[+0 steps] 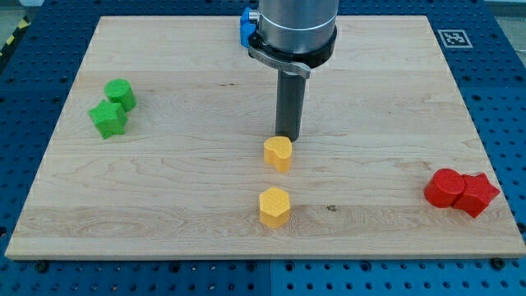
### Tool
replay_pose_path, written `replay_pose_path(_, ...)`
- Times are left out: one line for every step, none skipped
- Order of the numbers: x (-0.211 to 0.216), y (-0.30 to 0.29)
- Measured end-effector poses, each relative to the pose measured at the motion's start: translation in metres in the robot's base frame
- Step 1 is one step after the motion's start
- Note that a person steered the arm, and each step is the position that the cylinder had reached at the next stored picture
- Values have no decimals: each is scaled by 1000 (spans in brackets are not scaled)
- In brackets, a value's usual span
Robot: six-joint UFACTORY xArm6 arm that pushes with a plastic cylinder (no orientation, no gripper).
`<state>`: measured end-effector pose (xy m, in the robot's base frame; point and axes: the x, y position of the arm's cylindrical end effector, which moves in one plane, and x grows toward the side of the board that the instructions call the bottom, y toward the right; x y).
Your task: Move the heart into the hexagon
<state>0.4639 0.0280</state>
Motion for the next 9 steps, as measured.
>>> replay_pose_path(11, 0)
replay_pose_path(26, 0)
replay_pose_path(35, 0)
replay_pose_path(35, 0)
replay_pose_path(30, -5)
replay_pose_path(30, -22)
replay_pose_path(33, -32)
replay_pose_path(39, -32)
replay_pose_path(47, -32)
